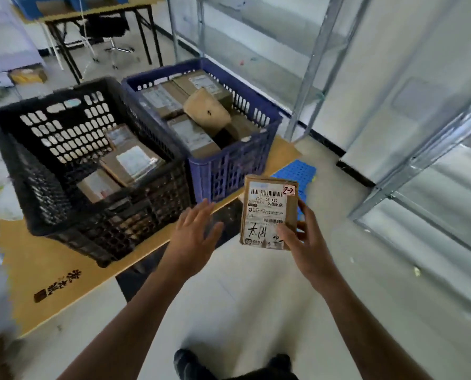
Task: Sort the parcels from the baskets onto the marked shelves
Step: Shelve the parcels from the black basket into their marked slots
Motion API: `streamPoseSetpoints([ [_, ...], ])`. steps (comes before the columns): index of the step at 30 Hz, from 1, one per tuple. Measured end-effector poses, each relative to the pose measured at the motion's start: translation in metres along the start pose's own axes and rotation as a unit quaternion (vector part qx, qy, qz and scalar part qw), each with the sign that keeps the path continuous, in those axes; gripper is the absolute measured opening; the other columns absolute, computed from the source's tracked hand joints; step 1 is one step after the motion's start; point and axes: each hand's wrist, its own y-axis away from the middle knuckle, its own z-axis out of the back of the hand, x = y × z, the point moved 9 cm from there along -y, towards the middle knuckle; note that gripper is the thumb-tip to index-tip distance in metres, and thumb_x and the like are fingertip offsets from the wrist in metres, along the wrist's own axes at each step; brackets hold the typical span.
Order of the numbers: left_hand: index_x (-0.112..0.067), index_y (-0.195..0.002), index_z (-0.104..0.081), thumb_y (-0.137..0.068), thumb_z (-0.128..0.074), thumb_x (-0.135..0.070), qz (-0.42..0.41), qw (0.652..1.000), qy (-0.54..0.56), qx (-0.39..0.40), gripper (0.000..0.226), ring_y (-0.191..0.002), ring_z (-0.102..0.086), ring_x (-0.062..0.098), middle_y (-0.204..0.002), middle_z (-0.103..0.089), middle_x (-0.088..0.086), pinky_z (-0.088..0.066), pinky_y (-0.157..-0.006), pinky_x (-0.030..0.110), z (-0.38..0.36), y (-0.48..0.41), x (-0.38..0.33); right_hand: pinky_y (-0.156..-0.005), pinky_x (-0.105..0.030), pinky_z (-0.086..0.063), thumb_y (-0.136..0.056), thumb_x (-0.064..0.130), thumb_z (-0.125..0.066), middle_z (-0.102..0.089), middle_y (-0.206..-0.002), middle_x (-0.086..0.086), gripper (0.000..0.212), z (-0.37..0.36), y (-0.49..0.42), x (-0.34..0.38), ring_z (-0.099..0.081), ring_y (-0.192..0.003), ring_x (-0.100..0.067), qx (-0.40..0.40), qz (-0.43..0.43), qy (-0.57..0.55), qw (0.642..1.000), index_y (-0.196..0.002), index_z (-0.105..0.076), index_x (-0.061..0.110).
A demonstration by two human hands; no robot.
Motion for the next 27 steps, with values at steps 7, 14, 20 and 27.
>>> streamPoseSetpoints([
  [7,-0.033,-0.157,-0.037,-0.102,-0.05,-0.05,-0.126,0.982,-0.101,0.096,0.058,-0.156,-0.016,0.03,-0.168,-0.026,-0.005,-0.018,-0.125,0.053,-0.152,-0.023,-0.137,-0.075,-0.026,-0.062,-0.087,0.035,-0.072,-0.073,-0.115,0.015,0.074,0.183,0.048,-0.061,-0.074,-0.102,-0.009,-0.119,-0.054,-0.018,0.991,-0.153,-0.039,0.042],
  [14,-0.037,-0.159,-0.028,-0.102,-0.043,-0.057,-0.25,0.941,-0.16,0.16,0.062,-0.158,-0.004,0.029,-0.171,-0.017,-0.007,-0.004,-0.126,0.051,-0.283,-0.023,-0.285,-0.075,-0.024,-0.062,-0.086,0.036,-0.071,-0.07,-0.122,0.003,0.075,0.355,0.098,-0.083,-0.072,-0.103,-0.007,-0.229,-0.07,-0.023,0.971,-0.153,-0.038,0.042],
  [20,-0.041,-0.16,-0.023,-0.098,-0.032,-0.065,-0.342,0.902,-0.164,0.205,0.067,-0.158,0.005,0.025,-0.171,-0.011,-0.01,0.004,-0.125,0.051,-0.351,-0.034,-0.395,-0.076,-0.027,-0.063,-0.089,0.039,-0.073,-0.071,-0.123,0.005,0.071,0.455,0.121,-0.09,-0.072,-0.107,-0.01,-0.314,-0.067,-0.028,0.947,-0.15,-0.039,0.048],
  [27,-0.041,-0.159,-0.02,-0.097,-0.025,-0.069,-0.462,0.845,-0.162,0.212,0.068,-0.158,0.008,0.025,-0.171,-0.009,-0.009,0.006,-0.126,0.051,-0.413,-0.072,-0.527,-0.083,-0.037,-0.064,-0.094,0.032,-0.074,-0.071,-0.128,0.001,0.073,0.549,0.113,-0.072,-0.072,-0.113,-0.015,-0.395,-0.046,-0.019,0.917,-0.154,-0.035,0.042],
])
